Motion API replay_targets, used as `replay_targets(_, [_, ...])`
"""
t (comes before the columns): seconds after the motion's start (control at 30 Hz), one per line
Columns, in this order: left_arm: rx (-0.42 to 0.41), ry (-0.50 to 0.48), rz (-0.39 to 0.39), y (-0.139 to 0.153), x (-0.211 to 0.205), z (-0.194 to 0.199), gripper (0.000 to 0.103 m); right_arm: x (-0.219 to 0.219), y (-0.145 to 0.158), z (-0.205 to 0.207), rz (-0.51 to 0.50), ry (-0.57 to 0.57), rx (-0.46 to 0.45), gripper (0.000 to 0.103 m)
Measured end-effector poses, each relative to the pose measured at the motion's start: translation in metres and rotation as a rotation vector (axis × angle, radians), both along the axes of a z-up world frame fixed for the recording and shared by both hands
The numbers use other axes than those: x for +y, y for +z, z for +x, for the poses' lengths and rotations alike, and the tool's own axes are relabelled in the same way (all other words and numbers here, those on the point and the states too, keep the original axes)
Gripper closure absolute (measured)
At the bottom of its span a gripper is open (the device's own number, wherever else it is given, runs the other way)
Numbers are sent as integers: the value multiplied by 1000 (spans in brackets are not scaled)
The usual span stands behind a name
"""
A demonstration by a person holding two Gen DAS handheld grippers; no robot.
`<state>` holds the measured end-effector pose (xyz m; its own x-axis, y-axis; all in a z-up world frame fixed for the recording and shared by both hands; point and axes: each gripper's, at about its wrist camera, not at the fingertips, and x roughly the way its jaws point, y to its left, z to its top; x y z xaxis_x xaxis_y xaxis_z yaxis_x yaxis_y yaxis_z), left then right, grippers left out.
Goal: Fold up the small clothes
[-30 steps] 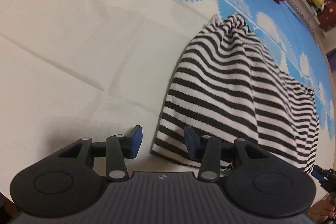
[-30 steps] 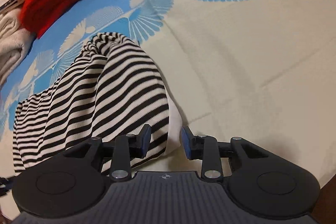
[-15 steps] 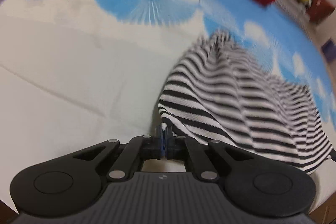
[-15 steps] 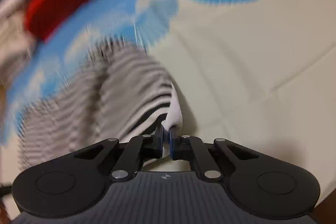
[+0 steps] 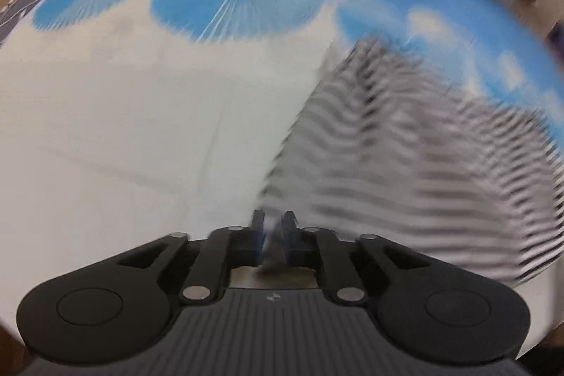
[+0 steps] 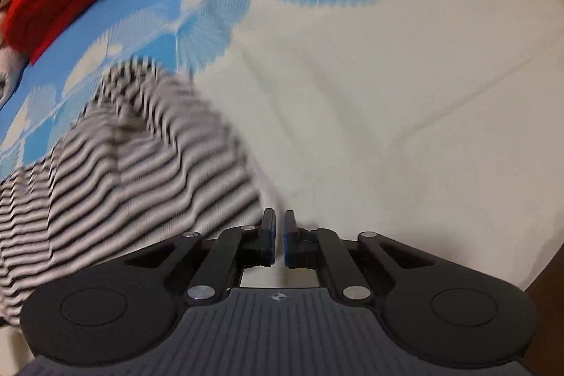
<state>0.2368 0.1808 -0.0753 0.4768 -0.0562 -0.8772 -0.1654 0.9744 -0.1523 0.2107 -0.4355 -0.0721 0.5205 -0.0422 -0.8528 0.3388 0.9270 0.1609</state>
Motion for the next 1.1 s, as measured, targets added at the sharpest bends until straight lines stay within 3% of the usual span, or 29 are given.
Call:
replay_targets(0.03, [-33,-7,-60,4,-2,2,86,1,5,-1,-10,4,-31,97])
replay_targets(0.07, [-55,-19,-123,6,-7,4,86,3,10,-1,-8,15,-71,89])
replay_targets(0.1, [-61,-30,-154,7,-12,7,86,7,13,-1,2,34,-100,81])
replay_targets(0.17, [-56,-74,-187,5,-32,15,86,15,15,3,50,87,-137,79])
replay_targets(0.33, [-16,-149,-185,-11,-84,31,86,35,1,25,160,178,-79,79])
replay_targets(0.43, [28,-163,-149,-30,-103,45,76,47,-14,37,123,185,7,79])
replay_targets(0.53, [108,-159,-67,-51,-109,55,75,50,-27,42,64,180,83,79])
replay_targets(0.7, [98,-117,-107,-50,-101,59,74,56,-32,40,1,200,109,79])
replay_targets(0.93, [7,-52,-134,-25,-79,47,74,53,-24,34,-25,189,84,79])
replay_targets(1.07, [-9,-30,-107,-18,-69,34,49,51,-20,29,-40,184,67,68])
replay_targets(1.1, [-9,-29,-97,-17,-66,30,47,52,-18,27,-44,185,63,68])
